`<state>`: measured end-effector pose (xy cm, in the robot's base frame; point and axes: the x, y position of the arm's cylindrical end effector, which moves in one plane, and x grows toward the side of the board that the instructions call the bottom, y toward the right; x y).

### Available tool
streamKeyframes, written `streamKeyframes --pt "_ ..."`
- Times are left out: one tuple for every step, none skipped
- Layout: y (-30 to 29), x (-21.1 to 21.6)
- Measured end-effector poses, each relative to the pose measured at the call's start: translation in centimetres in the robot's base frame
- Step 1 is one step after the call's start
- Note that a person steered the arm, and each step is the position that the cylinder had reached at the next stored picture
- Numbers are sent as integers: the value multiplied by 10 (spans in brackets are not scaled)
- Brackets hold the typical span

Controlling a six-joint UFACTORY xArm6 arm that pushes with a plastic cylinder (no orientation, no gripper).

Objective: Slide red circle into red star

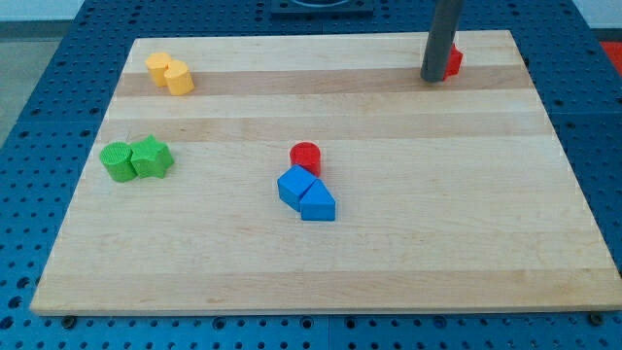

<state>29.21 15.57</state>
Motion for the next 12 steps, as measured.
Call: streamKeyframes --pt "-5 2" --pt "-47 33" --pt "-83 50" --pt "-113 55" --pt "-142 57" --pt "-167 57" --pt "-191 57" --pt "-211 80" --pt "-212 145" --pt "-212 158" --pt "-206 156" --pt "-175 154"
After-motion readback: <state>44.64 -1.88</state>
